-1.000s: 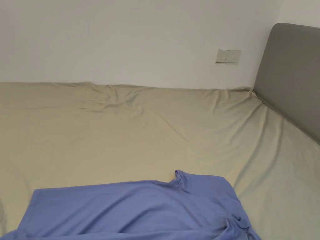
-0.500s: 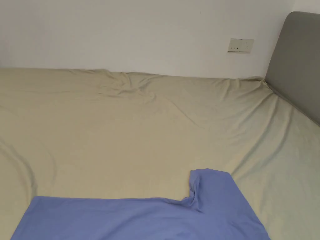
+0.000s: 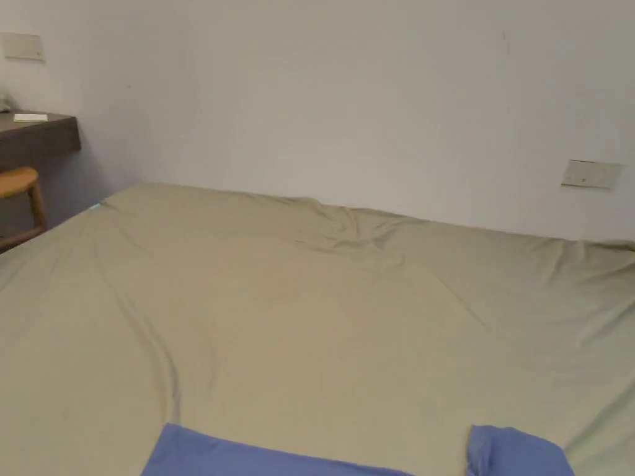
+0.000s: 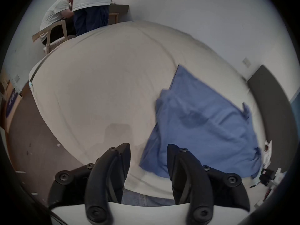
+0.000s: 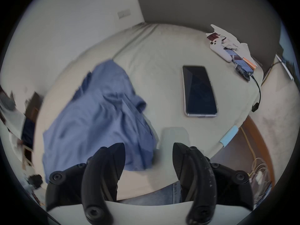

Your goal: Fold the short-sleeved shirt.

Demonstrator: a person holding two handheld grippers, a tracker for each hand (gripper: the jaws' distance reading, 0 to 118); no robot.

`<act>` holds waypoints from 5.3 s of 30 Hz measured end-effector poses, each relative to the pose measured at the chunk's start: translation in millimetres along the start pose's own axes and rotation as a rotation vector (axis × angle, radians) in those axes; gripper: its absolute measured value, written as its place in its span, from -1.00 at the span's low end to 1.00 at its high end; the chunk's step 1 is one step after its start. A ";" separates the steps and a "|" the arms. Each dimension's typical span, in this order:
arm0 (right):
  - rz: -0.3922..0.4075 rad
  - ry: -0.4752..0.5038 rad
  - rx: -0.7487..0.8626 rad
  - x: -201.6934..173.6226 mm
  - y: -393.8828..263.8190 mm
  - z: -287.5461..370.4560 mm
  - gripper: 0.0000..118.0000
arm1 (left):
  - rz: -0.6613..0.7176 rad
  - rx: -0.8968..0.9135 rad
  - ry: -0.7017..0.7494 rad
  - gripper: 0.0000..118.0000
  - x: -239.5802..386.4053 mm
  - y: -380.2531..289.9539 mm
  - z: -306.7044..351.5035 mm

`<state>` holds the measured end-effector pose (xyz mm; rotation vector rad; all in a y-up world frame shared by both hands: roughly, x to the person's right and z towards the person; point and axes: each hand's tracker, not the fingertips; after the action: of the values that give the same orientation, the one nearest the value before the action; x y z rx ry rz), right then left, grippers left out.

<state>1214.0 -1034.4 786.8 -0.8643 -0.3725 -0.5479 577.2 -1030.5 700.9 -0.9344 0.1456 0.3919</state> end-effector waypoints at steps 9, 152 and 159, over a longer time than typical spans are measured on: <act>0.136 0.114 0.196 -51.7 33.2 25.1 -0.98 | -0.134 0.167 -0.121 -1.00 42.9 63.5 2.3; 0.529 0.180 0.047 -141.1 -32.5 33.2 -0.97 | 0.251 -0.233 -0.584 -0.75 -43.4 2.7 -130.1; 0.531 0.200 0.033 -142.3 -31.2 29.4 -0.97 | 0.558 -0.098 -0.687 -0.76 -71.9 3.6 -85.2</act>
<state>1078.9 -984.7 749.8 -0.8264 0.0363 -0.1314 513.5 -1116.3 668.7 -0.7979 -0.2528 1.2210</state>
